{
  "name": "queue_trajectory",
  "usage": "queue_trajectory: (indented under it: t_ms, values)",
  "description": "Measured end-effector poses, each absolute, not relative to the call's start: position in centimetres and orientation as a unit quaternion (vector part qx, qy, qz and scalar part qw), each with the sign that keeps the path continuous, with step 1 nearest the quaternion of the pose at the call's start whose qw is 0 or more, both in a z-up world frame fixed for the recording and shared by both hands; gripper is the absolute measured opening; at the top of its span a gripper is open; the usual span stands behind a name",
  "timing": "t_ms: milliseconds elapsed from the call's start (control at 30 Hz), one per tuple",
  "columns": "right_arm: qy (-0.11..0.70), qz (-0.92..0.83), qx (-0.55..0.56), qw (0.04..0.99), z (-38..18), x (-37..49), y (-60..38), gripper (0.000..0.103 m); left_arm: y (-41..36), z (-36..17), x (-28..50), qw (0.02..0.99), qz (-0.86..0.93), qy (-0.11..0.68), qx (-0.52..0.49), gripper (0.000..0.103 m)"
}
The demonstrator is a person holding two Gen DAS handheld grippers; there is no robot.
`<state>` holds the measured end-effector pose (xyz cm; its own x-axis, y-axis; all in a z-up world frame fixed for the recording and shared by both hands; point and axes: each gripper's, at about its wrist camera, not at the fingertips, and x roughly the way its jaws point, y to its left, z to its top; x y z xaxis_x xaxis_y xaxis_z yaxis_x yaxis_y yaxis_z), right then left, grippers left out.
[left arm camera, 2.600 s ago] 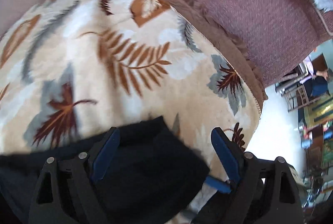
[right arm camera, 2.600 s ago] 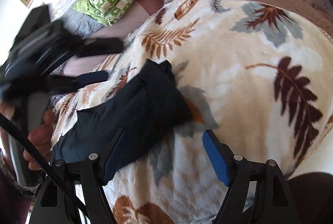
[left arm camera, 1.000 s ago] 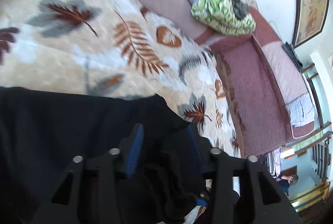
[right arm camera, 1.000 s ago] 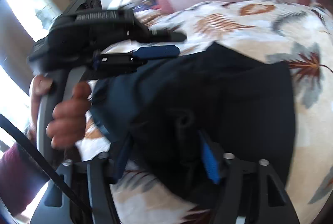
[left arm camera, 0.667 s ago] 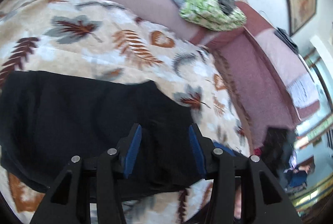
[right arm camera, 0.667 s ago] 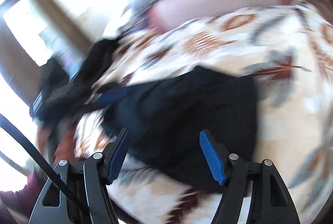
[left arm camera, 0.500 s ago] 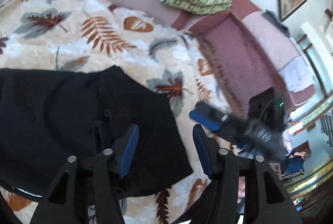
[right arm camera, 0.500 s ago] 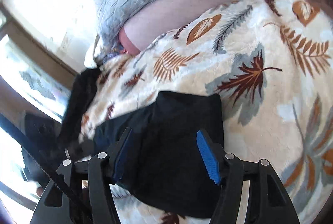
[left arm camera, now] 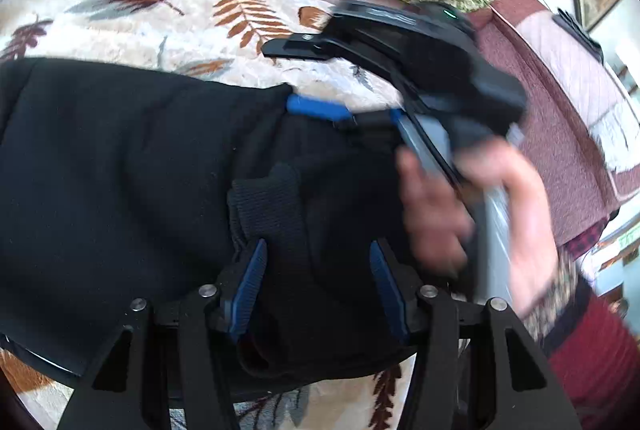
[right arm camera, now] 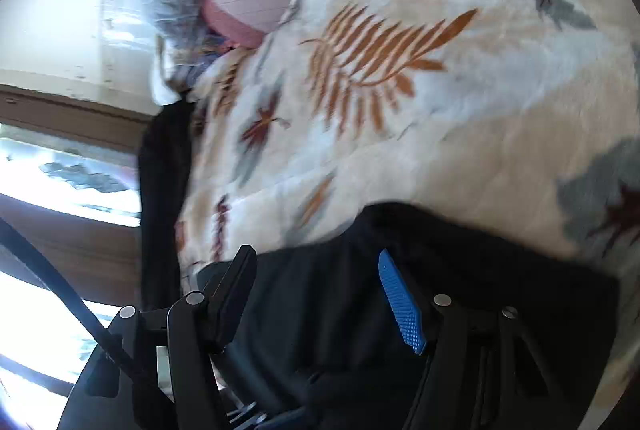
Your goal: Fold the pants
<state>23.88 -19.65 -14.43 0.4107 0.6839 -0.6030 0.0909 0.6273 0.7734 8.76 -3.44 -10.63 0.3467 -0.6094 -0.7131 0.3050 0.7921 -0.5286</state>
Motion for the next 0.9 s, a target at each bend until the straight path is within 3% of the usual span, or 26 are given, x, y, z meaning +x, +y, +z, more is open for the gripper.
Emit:
queue_trajectory:
  t_ms: [133,267,367,600,733,800,900]
  values:
    - [0.488,0.089,0.339,0.799,-12.9,26.3,-21.7,0.061,-2.3,-8.4,7.5,0.812,-0.296,0.484,-0.134,0.053]
    - [0.447,0.120,0.342,0.818,-9.4,24.2,-23.1,0.063,2.5,-5.3,7.7,0.841,-0.272,0.435,-0.171,0.072]
    - [0.432,0.143,0.333,0.826,-7.5,19.7,-23.9,0.067,6.4,-5.6,9.5,0.844,-0.211,0.445,-0.211,0.072]
    - [0.430,0.220,0.375,0.792,-8.9,10.2,-22.2,0.069,11.9,-6.7,7.2,0.852,-0.126,0.451,-0.235,0.072]
    - [0.441,0.282,0.421,0.741,-11.3,10.0,-18.2,0.070,15.4,-6.9,6.5,0.844,-0.077,0.446,-0.288,0.073]
    - [0.490,0.282,0.415,0.713,-13.9,10.9,-15.7,0.069,17.1,-7.0,6.3,0.837,-0.053,0.442,-0.317,0.073]
    - [0.493,0.267,0.384,0.733,-13.3,10.6,-14.6,0.069,18.9,-7.3,5.7,0.840,-0.025,0.429,-0.331,0.075]
